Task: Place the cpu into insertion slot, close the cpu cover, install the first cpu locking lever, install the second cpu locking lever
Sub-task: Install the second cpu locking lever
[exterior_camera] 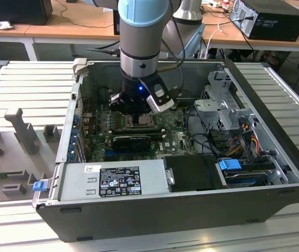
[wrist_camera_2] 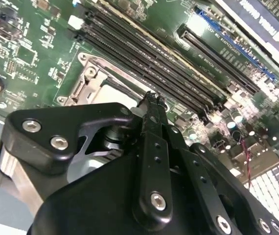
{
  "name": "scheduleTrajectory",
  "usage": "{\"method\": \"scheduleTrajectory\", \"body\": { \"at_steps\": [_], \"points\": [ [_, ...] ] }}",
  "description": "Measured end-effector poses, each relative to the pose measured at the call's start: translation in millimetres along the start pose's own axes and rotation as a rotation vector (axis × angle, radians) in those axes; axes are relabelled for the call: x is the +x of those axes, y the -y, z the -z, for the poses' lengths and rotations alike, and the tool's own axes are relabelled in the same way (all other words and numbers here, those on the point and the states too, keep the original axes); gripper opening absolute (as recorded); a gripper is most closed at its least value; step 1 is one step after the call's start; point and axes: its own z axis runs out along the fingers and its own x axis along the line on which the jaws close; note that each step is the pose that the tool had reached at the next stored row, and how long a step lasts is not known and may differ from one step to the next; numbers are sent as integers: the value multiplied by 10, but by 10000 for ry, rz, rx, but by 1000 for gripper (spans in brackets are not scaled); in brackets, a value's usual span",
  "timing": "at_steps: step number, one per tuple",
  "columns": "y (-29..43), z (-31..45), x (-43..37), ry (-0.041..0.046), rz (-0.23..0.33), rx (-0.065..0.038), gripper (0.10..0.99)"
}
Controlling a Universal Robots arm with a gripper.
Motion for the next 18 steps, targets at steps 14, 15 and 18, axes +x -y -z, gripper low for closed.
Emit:
{"method": "scheduleTrajectory", "body": {
  "at_steps": [14, 15, 18],
  "points": [
    [200, -155, 166, 48, 207, -1021, 106],
    [213, -157, 172, 53, 214, -1094, 106],
    [264, -163, 189, 69, 236, -1317, 106]
  ]
}}
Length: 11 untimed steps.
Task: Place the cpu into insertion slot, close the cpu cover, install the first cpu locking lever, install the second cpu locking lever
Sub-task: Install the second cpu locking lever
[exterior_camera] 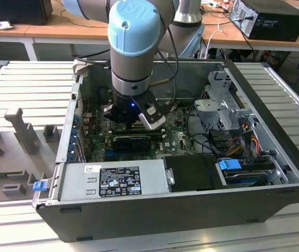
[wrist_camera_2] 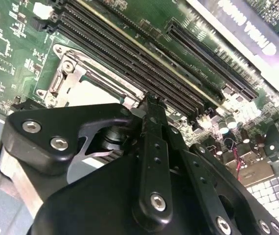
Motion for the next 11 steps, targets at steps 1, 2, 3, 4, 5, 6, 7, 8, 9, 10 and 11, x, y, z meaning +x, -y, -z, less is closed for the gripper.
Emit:
{"method": "scheduleTrajectory", "body": {
  "at_steps": [1, 2, 3, 4, 5, 6, 7, 8, 9, 10, 11],
  "points": [
    [15, -2, 15, 7, 9, -83, 106],
    [22, -4, 21, 12, 17, -132, 106],
    [28, -15, 26, 18, 24, -201, 106],
    [31, -29, 26, 21, 25, -227, 106],
    [35, -44, 26, 21, 25, -232, 106],
    [45, -79, 27, 20, 26, -243, 106],
    [50, -103, 31, 22, 29, -260, 106],
    [48, -114, 45, 22, 27, -269, 106],
    [50, -118, 48, 25, 28, -311, 106],
    [49, -123, 48, 31, 28, -354, 106],
    [47, -125, 48, 32, 28, -374, 106]
  ]
}}
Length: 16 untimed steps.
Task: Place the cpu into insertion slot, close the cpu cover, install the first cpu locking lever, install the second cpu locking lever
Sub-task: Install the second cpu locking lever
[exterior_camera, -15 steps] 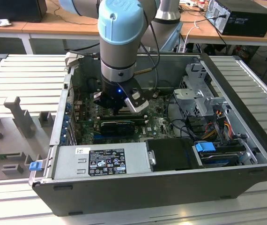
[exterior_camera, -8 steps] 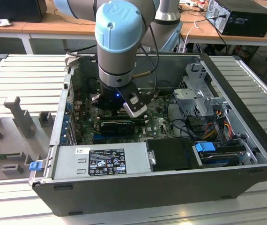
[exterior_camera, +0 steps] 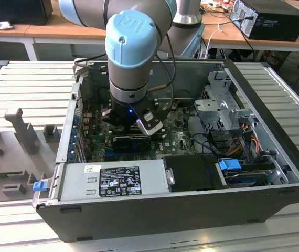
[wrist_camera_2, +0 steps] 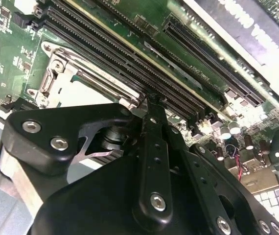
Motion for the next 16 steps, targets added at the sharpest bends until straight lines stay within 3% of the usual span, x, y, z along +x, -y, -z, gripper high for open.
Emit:
{"method": "scheduleTrajectory", "body": {
  "at_steps": [11, 16],
  "points": [
    [-60, -62, -5, 13, 2, -129, 106],
    [-69, -64, 32, 18, 7, -188, 106]
  ]
}}
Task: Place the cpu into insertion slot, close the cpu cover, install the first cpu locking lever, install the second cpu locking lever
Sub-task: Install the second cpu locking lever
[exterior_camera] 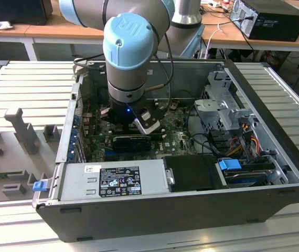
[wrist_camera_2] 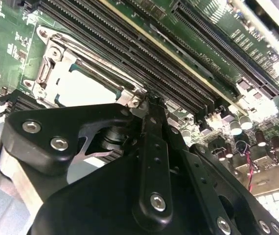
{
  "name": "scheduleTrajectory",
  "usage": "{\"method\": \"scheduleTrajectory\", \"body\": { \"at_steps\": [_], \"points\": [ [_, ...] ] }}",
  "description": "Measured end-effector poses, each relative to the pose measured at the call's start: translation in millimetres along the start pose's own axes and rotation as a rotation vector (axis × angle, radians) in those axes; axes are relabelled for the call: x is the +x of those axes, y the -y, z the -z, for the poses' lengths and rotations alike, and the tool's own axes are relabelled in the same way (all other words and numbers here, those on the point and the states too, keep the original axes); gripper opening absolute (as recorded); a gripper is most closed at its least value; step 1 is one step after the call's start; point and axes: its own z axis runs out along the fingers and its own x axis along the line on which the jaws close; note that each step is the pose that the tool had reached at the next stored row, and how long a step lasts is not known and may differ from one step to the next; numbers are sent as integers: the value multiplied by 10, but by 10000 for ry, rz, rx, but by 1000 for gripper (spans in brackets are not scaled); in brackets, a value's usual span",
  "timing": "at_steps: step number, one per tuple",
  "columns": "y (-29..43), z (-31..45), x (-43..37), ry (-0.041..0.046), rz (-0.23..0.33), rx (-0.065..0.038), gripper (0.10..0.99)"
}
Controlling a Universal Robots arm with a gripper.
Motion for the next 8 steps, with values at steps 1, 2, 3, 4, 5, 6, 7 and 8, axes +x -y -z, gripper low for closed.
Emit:
{"method": "scheduleTrajectory", "body": {
  "at_steps": [1, 2, 3, 4, 5, 6, 7, 8],
  "points": [
    [-7, 21, 0, 0, 0, 0, 106],
    [-55, 152, -3, 0, -1, -1, 106],
    [-85, 243, -4, 0, -1, -2, 106],
    [-119, 339, -7, 0, -1, -1, 106],
    [-146, 411, -8, -1, -1, 1, 106],
    [-156, 440, -9, 0, -1, -1, 106],
    [-156, 439, -9, 0, -1, -2, 106],
    [-156, 439, -9, 2, -1, -4, 106]
  ]
}}
